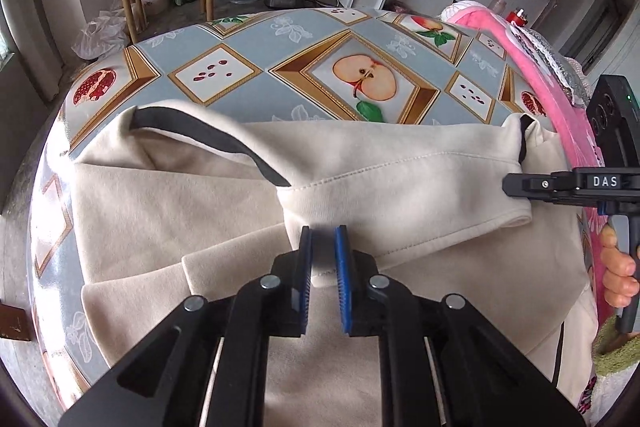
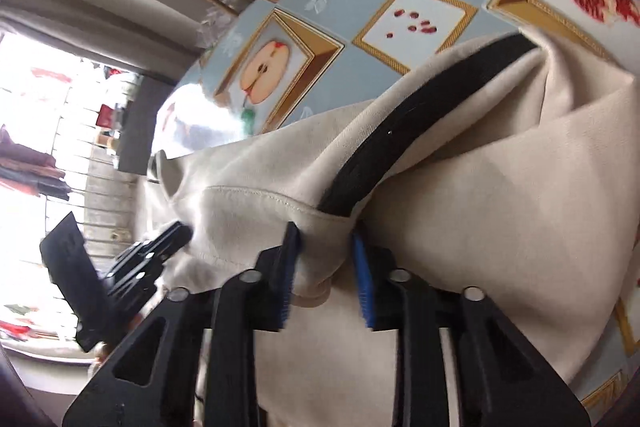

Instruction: Fold large clothes

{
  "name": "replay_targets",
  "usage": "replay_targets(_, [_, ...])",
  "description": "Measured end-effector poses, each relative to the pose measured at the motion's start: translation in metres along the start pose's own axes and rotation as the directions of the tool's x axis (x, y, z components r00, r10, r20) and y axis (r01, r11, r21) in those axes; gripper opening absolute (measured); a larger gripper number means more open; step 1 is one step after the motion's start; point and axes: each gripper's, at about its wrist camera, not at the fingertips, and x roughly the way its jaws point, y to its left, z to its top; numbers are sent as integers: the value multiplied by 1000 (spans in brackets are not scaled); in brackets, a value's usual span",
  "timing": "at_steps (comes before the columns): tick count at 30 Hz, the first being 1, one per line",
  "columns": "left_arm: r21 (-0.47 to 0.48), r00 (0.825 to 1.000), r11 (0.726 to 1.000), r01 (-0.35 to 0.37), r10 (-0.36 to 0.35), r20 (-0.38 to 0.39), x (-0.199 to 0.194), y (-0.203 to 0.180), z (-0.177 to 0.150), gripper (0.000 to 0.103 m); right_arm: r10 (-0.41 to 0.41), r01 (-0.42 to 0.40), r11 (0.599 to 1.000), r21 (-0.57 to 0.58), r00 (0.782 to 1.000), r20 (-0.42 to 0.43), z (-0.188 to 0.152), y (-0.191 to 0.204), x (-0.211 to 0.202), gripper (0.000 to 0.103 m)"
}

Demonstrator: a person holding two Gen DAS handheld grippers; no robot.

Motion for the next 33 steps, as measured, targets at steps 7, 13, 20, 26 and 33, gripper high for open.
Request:
replay_targets(7, [23, 1000, 1000, -16, 16, -6, 3, -14, -2, 11, -149, 150, 984, -99, 989, 13, 4, 14, 7, 21])
replay_targets(13, [31, 1000, 999, 13, -13, -4, -3, -8, -3, 11, -253, 268, 954, -131, 960, 124, -12, 29, -23, 31])
replay_targets(20, [-22, 1000, 1000, 14, -14, 11, -5, 4, -5, 11, -150, 219, 925, -309, 961, 233, -21, 84, -25, 36])
replay_targets(26, [-71, 994, 997, 25, -17, 108, -32, 18, 0, 11, -210, 251, 899, -358, 966, 152, -30, 88, 38, 37])
replay_targets(33, [-37, 995, 997, 70, -67, 76, -15, -3, 47, 11, -180, 221, 915, -337, 972, 150, -35, 82, 32, 38])
